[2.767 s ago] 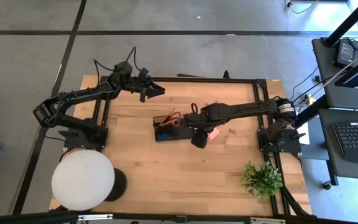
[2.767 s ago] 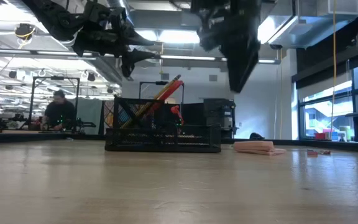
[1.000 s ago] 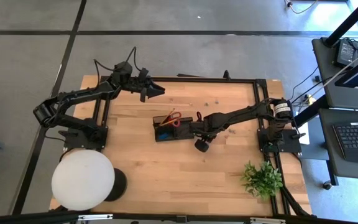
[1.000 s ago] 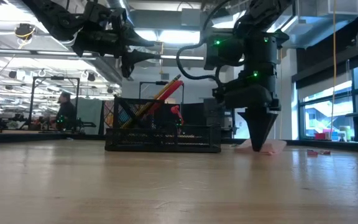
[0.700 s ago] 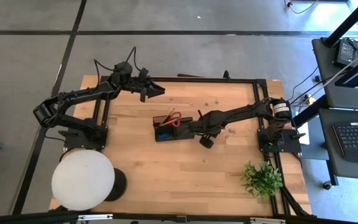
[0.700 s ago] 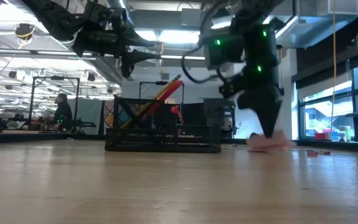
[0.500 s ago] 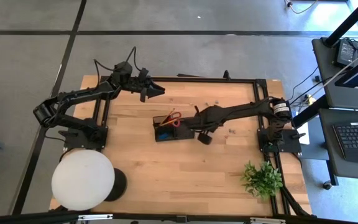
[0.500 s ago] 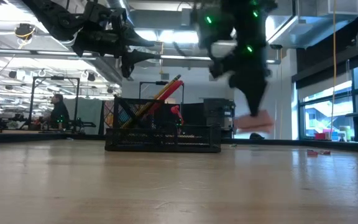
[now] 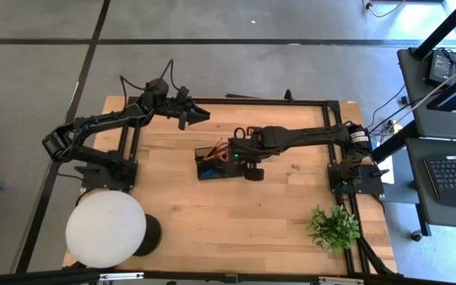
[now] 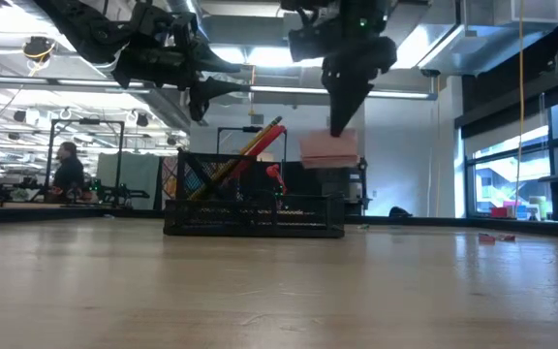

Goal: Pick and place office supplies into organizer
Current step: Put the pink sticky note pad into the desk organizer

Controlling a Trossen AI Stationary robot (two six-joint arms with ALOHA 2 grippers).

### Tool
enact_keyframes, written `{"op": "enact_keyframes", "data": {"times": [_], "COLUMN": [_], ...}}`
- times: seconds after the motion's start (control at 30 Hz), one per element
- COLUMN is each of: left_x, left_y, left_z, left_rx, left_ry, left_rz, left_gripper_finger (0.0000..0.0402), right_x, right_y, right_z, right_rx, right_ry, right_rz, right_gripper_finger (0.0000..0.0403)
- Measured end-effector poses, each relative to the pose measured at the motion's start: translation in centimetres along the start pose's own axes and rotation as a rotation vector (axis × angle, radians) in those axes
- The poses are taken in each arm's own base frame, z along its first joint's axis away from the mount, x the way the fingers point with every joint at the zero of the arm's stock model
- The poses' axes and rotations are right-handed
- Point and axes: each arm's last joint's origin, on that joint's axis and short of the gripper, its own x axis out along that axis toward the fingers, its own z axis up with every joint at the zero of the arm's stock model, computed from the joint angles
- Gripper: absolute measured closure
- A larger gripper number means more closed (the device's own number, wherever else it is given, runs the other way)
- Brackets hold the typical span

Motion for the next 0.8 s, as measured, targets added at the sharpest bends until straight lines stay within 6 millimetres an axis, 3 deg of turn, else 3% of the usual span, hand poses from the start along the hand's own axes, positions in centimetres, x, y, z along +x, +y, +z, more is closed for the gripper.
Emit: {"op": "enact_keyframes", "data": {"times": [0.43, 0.8], "left_x": [0.0, 0.0], "left_y": [0.0, 0.0], "left_z": [0.0, 0.0], "left_rx": [-0.001, 0.000], "left_ry": [0.000, -0.004], "left_rz": [0.000, 0.007], "left_gripper_finger": [0.0255, 0.0255], "right_x": [2.8, 6.5], "right_y": [1.6, 2.7], "right_z": [0.6, -1.0], "right_rx": [-0.162, -0.160], "right_ry": [-0.161, -0.182], "right_rz": [0.045, 0.091], "right_gripper_finger": [0.0400, 0.0400]}}
